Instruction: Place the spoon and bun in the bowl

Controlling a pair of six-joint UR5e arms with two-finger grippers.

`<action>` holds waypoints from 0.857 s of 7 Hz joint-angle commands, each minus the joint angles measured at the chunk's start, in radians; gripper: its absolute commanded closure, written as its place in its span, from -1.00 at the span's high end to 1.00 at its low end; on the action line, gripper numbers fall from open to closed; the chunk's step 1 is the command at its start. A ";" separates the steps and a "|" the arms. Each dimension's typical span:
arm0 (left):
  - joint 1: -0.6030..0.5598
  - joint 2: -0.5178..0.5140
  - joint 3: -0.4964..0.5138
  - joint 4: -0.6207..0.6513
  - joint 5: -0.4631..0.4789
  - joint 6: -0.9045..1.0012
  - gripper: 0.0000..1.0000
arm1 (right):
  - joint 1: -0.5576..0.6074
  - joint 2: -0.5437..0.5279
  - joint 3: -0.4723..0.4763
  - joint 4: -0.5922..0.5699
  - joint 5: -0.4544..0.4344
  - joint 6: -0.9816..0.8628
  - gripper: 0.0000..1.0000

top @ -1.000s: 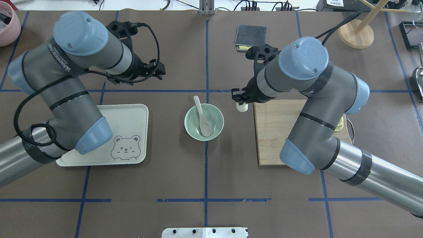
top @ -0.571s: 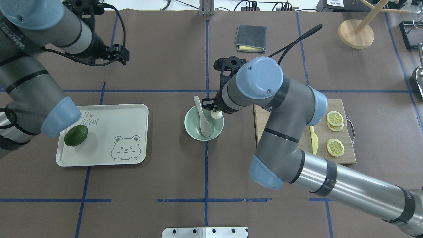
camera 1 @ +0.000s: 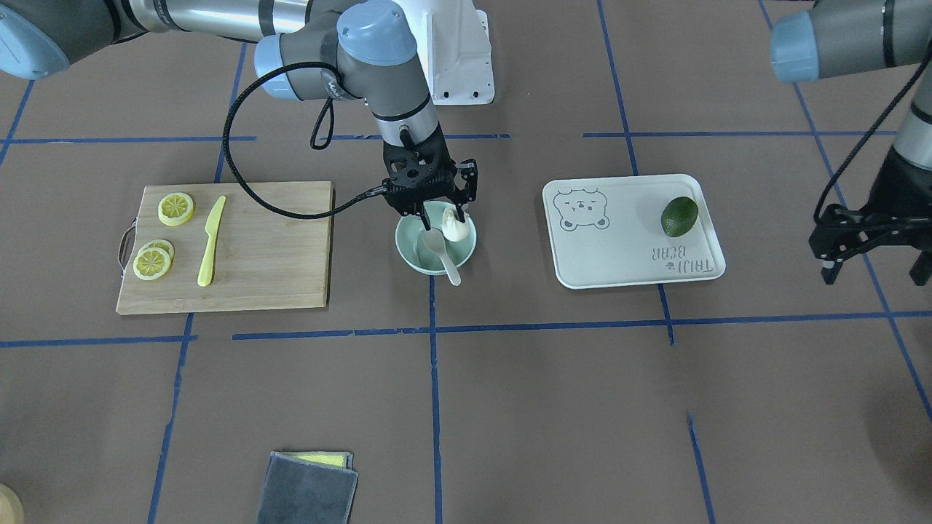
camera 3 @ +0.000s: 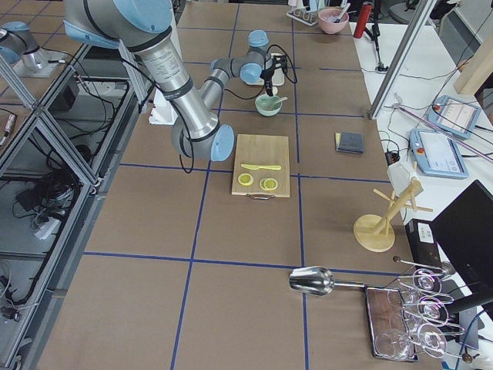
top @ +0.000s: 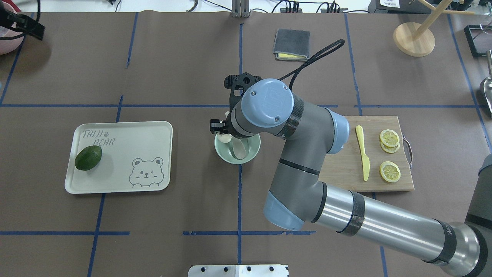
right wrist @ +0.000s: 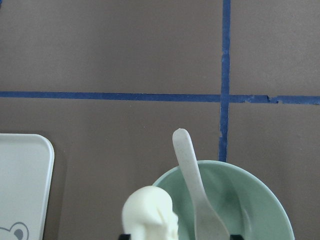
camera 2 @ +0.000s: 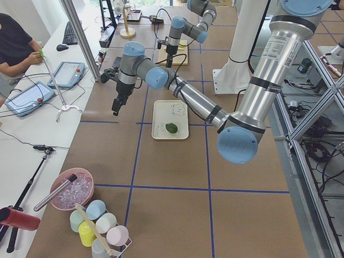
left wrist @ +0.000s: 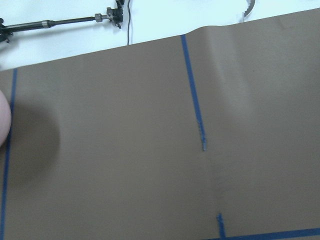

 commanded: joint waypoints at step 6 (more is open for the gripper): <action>-0.257 0.193 0.183 -0.013 -0.234 0.465 1.00 | 0.139 -0.066 0.232 -0.331 0.093 -0.152 1.00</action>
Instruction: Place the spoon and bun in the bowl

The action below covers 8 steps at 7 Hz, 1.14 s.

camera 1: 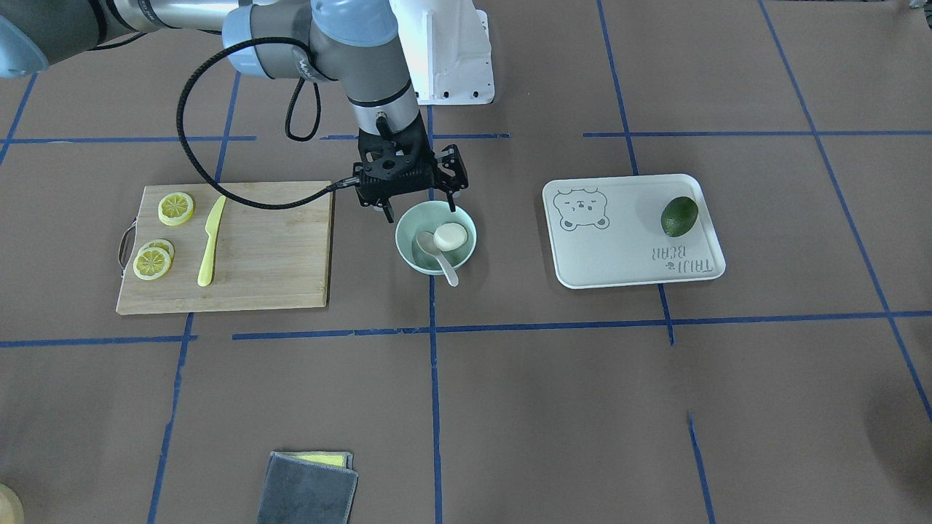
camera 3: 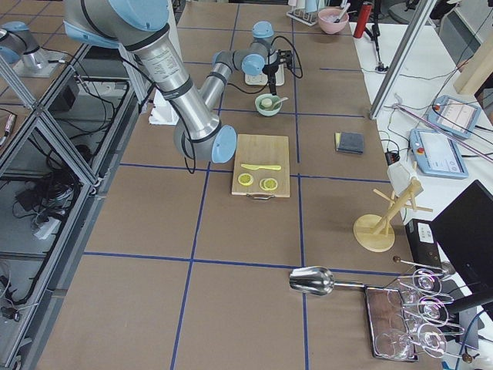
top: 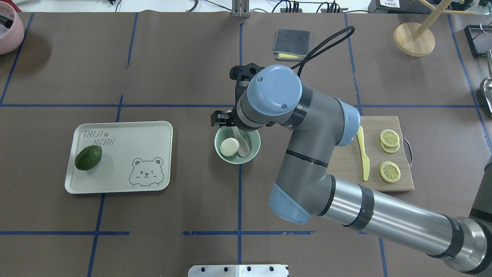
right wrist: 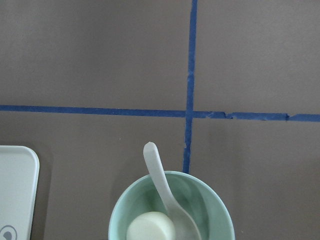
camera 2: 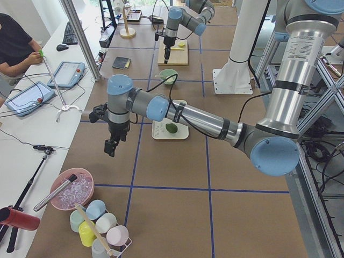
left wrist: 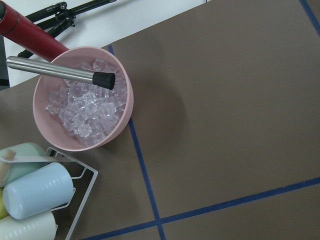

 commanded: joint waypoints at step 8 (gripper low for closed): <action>-0.109 0.131 0.117 0.015 -0.198 0.071 1.00 | 0.679 -0.441 0.212 -0.407 0.405 -0.939 1.00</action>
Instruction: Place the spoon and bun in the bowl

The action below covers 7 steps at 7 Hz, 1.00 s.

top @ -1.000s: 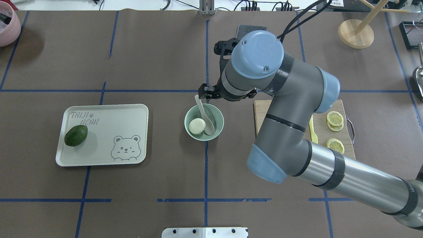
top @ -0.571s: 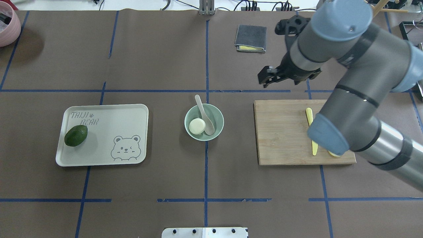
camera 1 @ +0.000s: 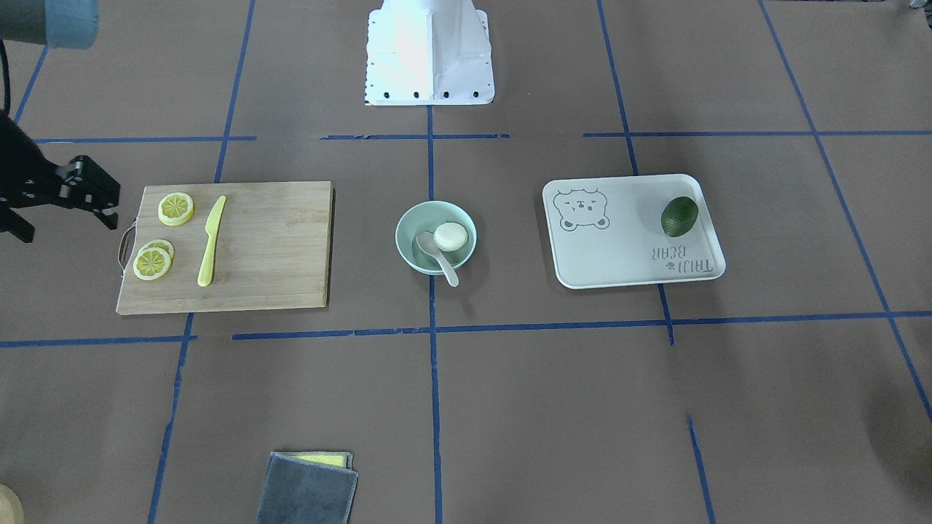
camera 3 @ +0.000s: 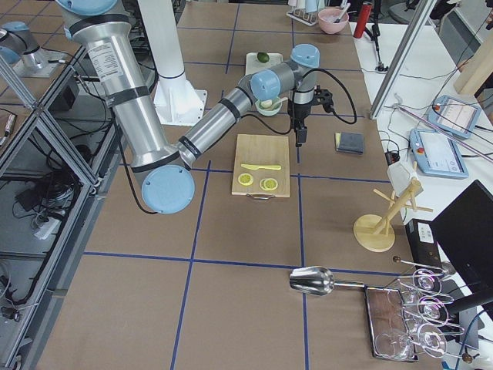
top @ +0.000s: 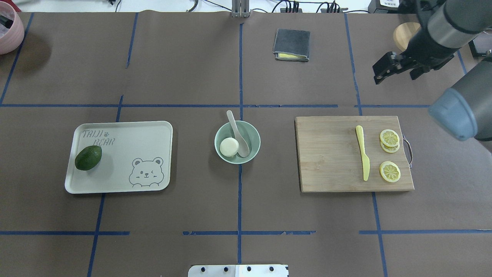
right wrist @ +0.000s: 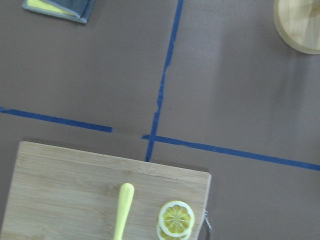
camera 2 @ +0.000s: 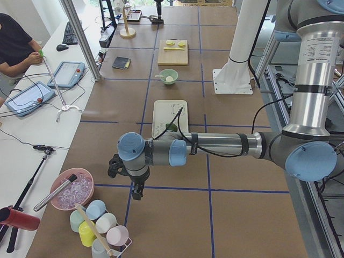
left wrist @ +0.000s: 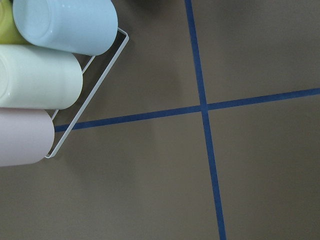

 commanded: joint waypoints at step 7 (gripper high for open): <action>0.001 0.009 -0.038 -0.006 -0.002 -0.057 1.00 | 0.461 -0.235 -0.340 0.008 0.133 -0.724 1.00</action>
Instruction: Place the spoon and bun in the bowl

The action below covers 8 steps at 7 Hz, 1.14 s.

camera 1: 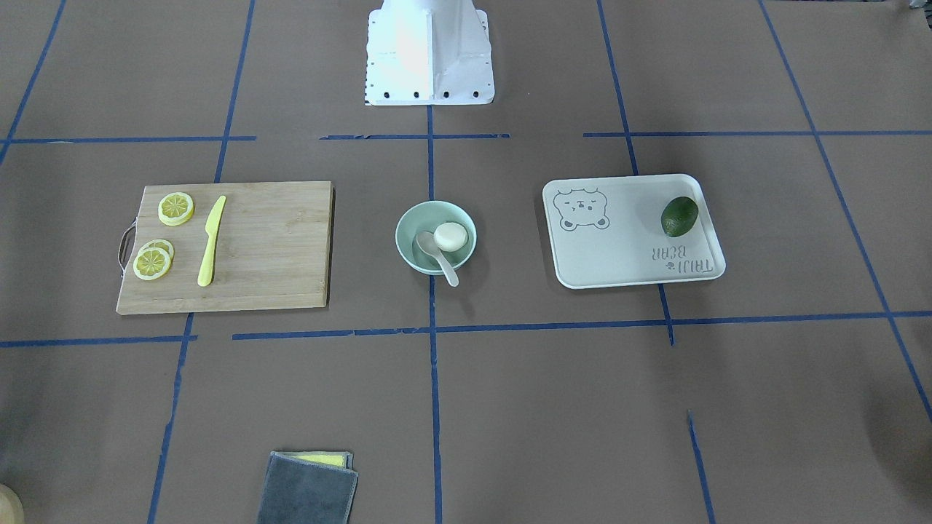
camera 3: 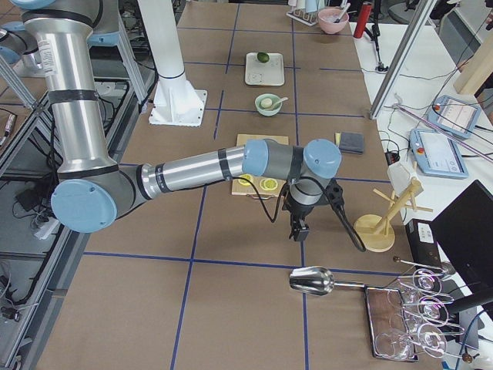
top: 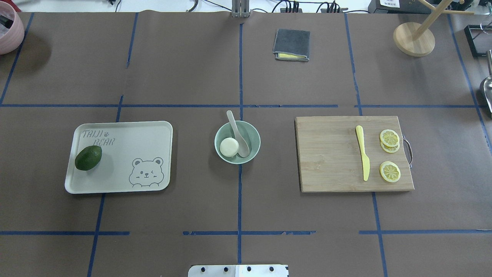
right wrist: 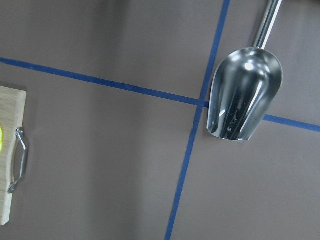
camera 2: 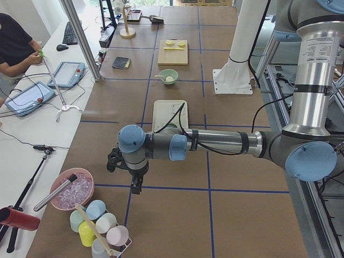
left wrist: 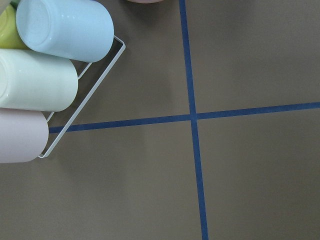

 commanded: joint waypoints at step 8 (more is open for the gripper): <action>0.000 0.003 0.004 -0.002 0.001 0.000 1.00 | 0.033 -0.111 -0.114 0.410 0.022 0.287 1.00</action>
